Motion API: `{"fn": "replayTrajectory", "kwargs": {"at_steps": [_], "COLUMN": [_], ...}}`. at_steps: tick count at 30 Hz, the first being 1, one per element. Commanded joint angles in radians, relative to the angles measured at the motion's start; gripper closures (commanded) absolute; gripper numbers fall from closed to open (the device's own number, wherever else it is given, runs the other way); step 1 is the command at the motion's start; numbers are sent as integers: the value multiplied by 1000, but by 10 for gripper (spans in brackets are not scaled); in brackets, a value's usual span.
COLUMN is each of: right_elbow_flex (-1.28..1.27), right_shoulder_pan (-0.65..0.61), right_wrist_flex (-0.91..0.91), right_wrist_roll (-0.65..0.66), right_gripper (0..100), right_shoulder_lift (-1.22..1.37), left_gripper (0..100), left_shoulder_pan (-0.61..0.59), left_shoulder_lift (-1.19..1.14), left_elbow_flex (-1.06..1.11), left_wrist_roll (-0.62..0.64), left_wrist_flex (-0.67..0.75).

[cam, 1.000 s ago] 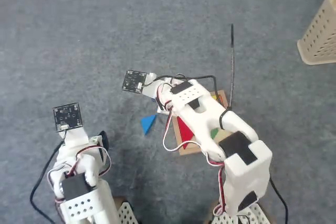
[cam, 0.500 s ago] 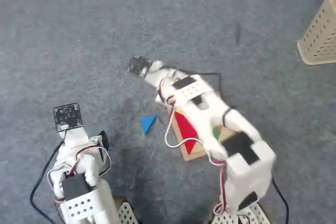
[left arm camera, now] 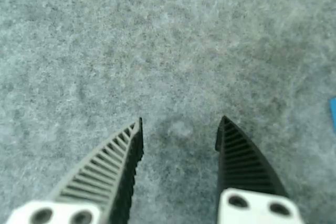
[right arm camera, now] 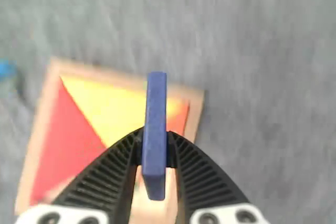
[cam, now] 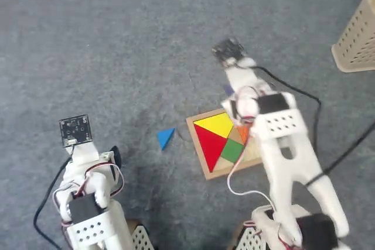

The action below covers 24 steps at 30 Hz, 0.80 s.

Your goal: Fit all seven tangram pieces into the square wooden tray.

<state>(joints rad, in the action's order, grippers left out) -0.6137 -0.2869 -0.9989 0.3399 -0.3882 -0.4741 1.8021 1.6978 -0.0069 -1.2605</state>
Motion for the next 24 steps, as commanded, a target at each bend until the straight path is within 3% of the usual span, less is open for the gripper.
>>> {"fn": "replayTrajectory", "kwargs": {"at_steps": [1, 7, 13, 20, 24], "right_elbow_flex": [-106, -227, -229, -278, -279], "right_shoulder_pan": [108, 137, 133, 140, 214], "right_wrist_flex": [-107, -108, -113, -107, -102], "right_wrist_roll": [-5, 71, -186, -221, -270], "right_gripper": [991, 991, 989, 991, 988], "right_shoulder_lift": [-88, -97, -87, -87, -87], "left_gripper": [784, 784, 784, 784, 784], "left_shoulder_pan": [-5, -5, -5, -5, -5], "left_shoulder_lift": [20, 20, 20, 20, 20], "left_elbow_flex": [-13, -13, -13, -13, -13], "left_wrist_roll": [-6, -6, -6, -6, -6], "left_wrist_flex": [-3, -3, -3, -3, -3]}}
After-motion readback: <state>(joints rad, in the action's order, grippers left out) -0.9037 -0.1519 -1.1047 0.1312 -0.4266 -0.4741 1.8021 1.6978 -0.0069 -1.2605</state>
